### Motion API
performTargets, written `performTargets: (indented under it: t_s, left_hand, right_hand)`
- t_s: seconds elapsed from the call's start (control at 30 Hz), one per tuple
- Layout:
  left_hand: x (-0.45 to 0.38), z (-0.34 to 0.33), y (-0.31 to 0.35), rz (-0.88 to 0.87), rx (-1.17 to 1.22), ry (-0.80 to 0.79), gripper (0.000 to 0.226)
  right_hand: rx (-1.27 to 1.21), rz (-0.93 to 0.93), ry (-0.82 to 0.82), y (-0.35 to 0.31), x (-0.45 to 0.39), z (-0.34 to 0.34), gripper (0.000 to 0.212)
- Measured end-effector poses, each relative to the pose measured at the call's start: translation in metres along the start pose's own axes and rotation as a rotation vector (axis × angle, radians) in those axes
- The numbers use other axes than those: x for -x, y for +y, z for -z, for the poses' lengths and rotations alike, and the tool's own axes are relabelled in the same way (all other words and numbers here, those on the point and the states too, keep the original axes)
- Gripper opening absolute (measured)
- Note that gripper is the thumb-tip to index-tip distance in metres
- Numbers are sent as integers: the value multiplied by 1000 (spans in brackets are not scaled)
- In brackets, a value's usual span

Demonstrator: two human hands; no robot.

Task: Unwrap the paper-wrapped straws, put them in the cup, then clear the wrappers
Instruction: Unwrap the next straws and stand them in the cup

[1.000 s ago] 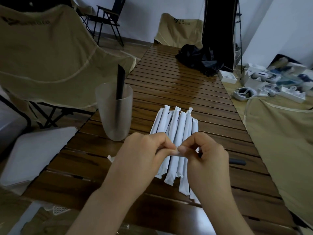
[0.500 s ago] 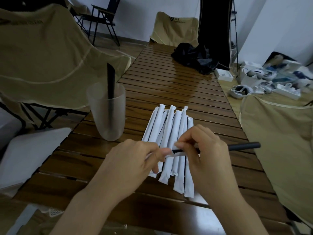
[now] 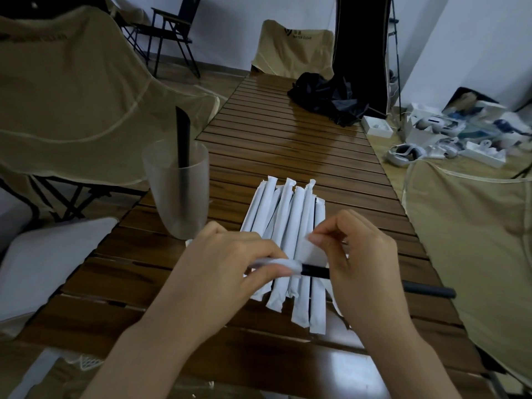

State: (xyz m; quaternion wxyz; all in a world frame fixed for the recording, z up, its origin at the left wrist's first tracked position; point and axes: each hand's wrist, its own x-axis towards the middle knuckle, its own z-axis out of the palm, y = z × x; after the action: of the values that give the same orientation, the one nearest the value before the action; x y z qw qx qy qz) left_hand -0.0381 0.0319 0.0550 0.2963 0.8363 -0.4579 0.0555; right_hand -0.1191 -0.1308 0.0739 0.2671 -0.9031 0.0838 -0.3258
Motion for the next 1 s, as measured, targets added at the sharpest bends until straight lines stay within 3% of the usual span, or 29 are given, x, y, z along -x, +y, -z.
performTargets:
  t_s: [0.07, 0.2, 0.5, 0.6, 0.7, 0.87, 0.93, 1.0]
  left_hand:
    - [-1, -4, 1, 41, 48, -29, 61]
    - [-3, -12, -10, 38, 65, -20, 60]
    - [3, 3, -5, 94, -73, 9, 27]
    - [5, 6, -7, 130, -62, 27, 17]
    - [6, 6, -8, 170, -60, -27, 22]
    - [8, 5, -6, 218, -38, -97, 25]
    - [8, 6, -8, 218, -32, -92, 25]
    - [8, 6, -10, 219, -20, -86, 25]
  right_hand:
    - [-12, 4, 7, 1, -1, 1, 17]
    - [-19, 13, 23, 2, -2, 3, 18]
    - [-14, -97, 137, 13, -5, 12, 15]
    - [119, -133, 85, 26, -5, 16, 14]
    - [254, -253, -1, 42, -4, 14, 15]
    - [351, -490, -307, 53, -6, 7, 17]
    - [386, -485, -334, 52, -7, 8, 27]
    - [398, -358, -277, 46, -10, 8, 35]
